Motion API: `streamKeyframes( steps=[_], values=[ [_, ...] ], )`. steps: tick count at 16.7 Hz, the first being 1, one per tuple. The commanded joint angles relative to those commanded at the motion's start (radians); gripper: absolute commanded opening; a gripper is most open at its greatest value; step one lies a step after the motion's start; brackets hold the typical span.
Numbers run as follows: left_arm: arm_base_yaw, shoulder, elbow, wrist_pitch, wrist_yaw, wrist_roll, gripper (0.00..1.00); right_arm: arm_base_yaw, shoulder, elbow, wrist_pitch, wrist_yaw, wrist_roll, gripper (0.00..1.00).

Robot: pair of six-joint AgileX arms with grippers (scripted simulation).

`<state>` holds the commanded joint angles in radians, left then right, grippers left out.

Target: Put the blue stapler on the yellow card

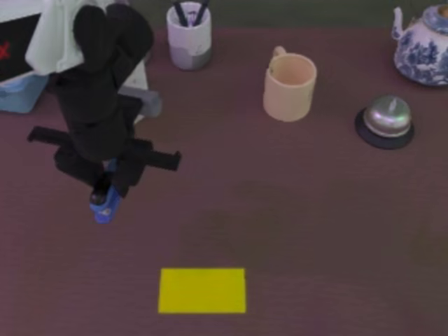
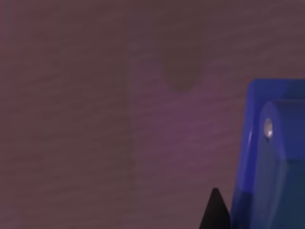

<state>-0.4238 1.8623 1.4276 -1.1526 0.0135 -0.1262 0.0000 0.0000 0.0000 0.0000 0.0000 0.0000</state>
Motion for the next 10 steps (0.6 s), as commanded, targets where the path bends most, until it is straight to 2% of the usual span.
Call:
streamKeyframes(
  steps=[4,10],
  values=[
    [-0.055,0.007,-0.006,0.000,0.020,-0.392,0.00,0.000,0.000,0.000,0.000,0.000,0.000,1.00],
    [-0.153,-0.008,-0.050,0.015,0.057,-1.153,0.00,0.000,0.000,0.000,0.000,0.000,0.000,1.00]
  ],
)
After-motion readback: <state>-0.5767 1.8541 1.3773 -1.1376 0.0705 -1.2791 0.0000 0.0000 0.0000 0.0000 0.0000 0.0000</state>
